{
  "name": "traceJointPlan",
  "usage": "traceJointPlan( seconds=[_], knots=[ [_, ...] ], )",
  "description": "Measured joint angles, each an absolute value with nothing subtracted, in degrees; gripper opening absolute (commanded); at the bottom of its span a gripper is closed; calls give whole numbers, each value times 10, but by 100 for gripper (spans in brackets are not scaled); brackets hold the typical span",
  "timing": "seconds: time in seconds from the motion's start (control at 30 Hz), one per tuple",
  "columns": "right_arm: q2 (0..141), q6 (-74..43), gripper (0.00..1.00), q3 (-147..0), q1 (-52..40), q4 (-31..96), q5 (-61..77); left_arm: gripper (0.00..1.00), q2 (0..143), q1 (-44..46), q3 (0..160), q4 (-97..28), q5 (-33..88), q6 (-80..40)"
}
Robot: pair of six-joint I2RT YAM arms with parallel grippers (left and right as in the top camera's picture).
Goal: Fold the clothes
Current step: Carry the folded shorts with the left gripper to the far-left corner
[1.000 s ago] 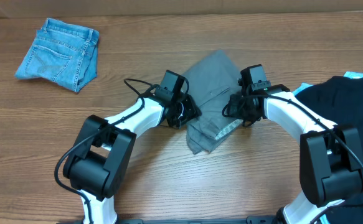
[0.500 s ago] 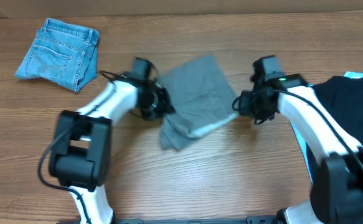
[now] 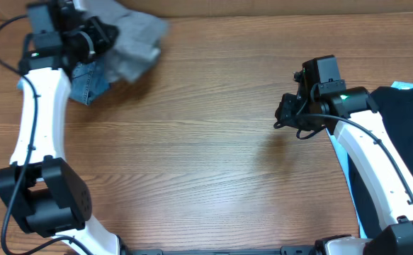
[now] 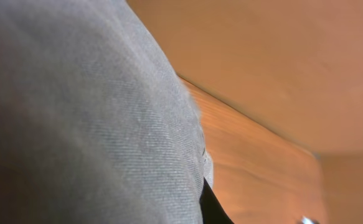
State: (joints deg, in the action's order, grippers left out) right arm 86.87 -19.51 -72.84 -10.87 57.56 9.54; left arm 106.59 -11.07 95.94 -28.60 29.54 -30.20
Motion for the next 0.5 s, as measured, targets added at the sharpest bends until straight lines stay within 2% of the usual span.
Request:
traceJointPlan(
  seconds=[0.23,0.27,0.3,0.33,0.37,0.5],
  knots=[
    [869,-195,33,-728,-109,602,102,6,1094,-178,959,-287,250,-234],
    [869,-195,33,-728,-109,606,102,16,1101,-185,959,-289,250,-227],
    [869,-195,33,-728,-109,608,103,41,1107,-191,959,-293,249,-221],
    [869,-195,33,-728,-109,611,103,72,1113,-198,959,-303,246,-217],
    [869,-195,33,-728,-109,611,103,93,1117,-207,959,-315,244,-212],
    [869,-195,33,-728,-109,620,103,100,1119,-262,962,-378,224,-211]
  ],
)
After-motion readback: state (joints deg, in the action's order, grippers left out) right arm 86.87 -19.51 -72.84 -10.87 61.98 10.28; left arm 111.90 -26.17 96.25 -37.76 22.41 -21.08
